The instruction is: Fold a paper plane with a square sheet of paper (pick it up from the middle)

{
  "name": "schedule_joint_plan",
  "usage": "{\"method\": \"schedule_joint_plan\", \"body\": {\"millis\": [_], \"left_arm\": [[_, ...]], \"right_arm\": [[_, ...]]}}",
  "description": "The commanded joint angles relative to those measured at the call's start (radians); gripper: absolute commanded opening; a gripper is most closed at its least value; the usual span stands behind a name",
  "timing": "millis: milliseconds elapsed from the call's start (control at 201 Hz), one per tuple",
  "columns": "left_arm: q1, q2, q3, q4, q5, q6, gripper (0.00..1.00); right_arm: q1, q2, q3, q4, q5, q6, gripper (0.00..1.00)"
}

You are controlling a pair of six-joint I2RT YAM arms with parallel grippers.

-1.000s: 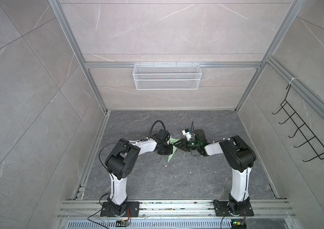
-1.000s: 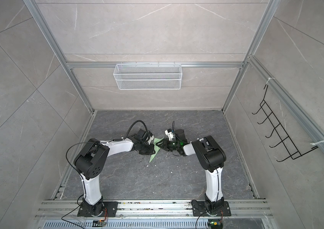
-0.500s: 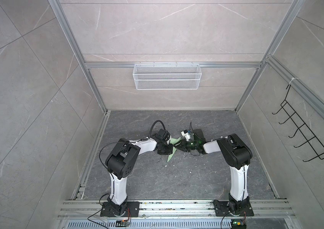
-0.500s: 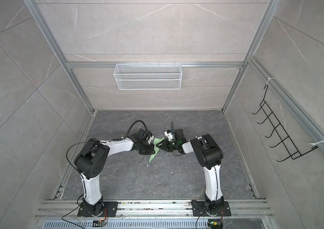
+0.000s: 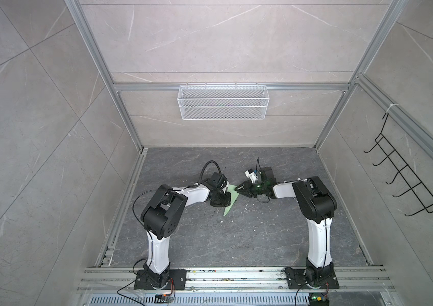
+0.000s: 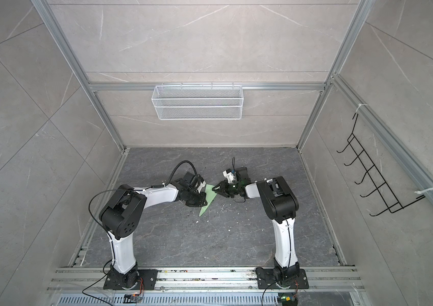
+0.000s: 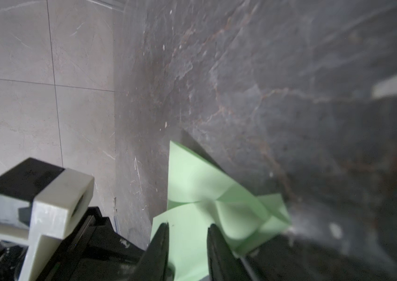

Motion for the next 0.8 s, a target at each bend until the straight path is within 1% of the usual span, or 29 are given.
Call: {"method": "schedule_joint_plan", "body": {"millis": [0, 199, 294, 388, 508, 612, 796], "left_arm": [[-0.002, 0.060, -0.025, -0.084, -0.045, 0.028, 0.09], [-0.003, 0.063, -0.022, -0.085, -0.046, 0.030, 0.09], [-0.003, 0.064, -0.020, -0.086, -0.045, 0.030, 0.09], [-0.002, 0.066, -0.016, -0.088, -0.046, 0.031, 0.09], [-0.003, 0.067, -0.013, -0.089, -0.046, 0.033, 0.09], [-0.003, 0.064, -0.012, -0.083, -0.047, 0.038, 0.09], [-0.002, 0.055, -0.011, -0.076, -0.043, 0.049, 0.09]], "right_arm": [[-0.041, 0.067, 0.038, -0.117, 0.104, -0.037, 0.31], [-0.090, 0.103, 0.100, -0.135, 0.105, -0.032, 0.30], [-0.108, 0.097, 0.115, -0.132, 0.102, -0.036, 0.30], [-0.119, 0.041, 0.099, -0.104, 0.103, -0.044, 0.30], [-0.118, -0.079, 0.034, -0.080, 0.113, -0.067, 0.30], [-0.094, -0.161, -0.063, -0.045, 0.106, -0.064, 0.30], [0.025, -0.216, -0.161, -0.031, 0.079, -0.056, 0.28]]}}
